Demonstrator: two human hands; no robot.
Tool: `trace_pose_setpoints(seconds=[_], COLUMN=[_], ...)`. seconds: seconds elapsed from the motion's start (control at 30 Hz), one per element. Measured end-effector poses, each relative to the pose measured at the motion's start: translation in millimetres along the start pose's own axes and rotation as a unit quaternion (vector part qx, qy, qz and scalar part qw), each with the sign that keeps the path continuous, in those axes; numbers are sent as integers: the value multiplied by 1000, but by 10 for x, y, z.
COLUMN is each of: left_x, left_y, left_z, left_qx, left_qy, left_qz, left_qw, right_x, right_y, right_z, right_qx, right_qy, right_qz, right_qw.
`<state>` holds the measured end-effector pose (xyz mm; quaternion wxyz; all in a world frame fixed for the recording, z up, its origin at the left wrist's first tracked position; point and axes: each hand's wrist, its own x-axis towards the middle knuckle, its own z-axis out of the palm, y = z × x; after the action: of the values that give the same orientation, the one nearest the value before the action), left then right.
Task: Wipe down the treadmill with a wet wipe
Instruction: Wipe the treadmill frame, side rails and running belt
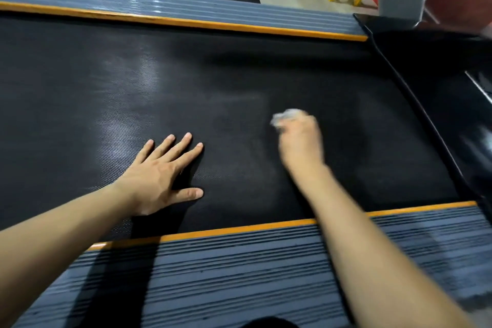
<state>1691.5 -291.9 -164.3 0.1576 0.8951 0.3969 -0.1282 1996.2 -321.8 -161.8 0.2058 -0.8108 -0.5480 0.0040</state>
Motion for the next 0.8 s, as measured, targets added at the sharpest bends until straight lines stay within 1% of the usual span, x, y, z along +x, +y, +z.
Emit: trace_pose_setpoints(seconds=[0.03,0.07,0.1,0.13,0.17,0.2,0.23,0.27,0.3,0.33,0.37,0.4,0.43,0.47,0.5,0.57,0.6,0.63,0.67,0.7,0.73,0.8], left_x=[-5,-12,-23,-37,-46,-52,-62,-68,-70,-70,-67,-67,-64,-61,-65,-67,-72,-77,-84,-103,-129,-185], left_y=[2,5,4,4,8,9,15,18,21,23,26,27,27,30,28,35,39,45,39,24,1,-38], left_z=[-2,-7,-15,-22,-22,-19,-14,5,21,37,50,50,51,45,42,31,24,16,17,21,27,46], left_qx=[-1,-5,-10,-14,-17,-18,-17,-15,-15,-17,-19,-25,-31,-34,-35,-35,-40,-45,-49,-49,-48,-45], left_qy=[2,3,4,5,4,3,4,6,10,14,16,18,19,18,16,15,15,15,13,9,3,-16], left_qz=[0,-1,-1,-2,-3,-5,-9,-11,-13,-13,-12,-12,-11,-10,-12,-15,-16,-15,-14,-13,-12,-9], left_qw=[1000,1000,1000,1000,1000,1000,1000,1000,1000,1000,1000,999,999,999,999,999,999,999,999,999,999,999], right_x=[-150,-345,-505,-540,-505,-398,-276,-173,-93,-54,-64,-110,-203,-320,-471,-853,-952,-964,-934,-857,-749,-604], right_y=[-345,-671,-918,-929,-778,-495,-146,199,545,789,884,803,593,301,-42,-722,-873,-860,-723,-449,-90,631], right_z=[153,267,269,266,215,168,76,-69,-216,-325,-376,-352,-282,-150,-35,70,72,28,-72,-138,-197,-489], right_qx=[30,34,32,27,33,8,-53,-135,-165,-145,-156,-153,-140,-101,-66,-45,-40,-22,-30,-61,-104,-202], right_qy=[-29,-61,-90,-98,-85,-60,-34,-23,-18,10,26,23,12,-5,-35,-117,-121,-114,-99,-78,-51,-27], right_qz=[-75,-152,-202,-219,-199,-155,-85,-12,85,156,179,185,163,113,44,-106,-161,-172,-148,-107,-47,92], right_qw=[996,986,975,970,976,986,994,990,982,977,971,971,977,988,996,986,979,978,984,989,992,975])
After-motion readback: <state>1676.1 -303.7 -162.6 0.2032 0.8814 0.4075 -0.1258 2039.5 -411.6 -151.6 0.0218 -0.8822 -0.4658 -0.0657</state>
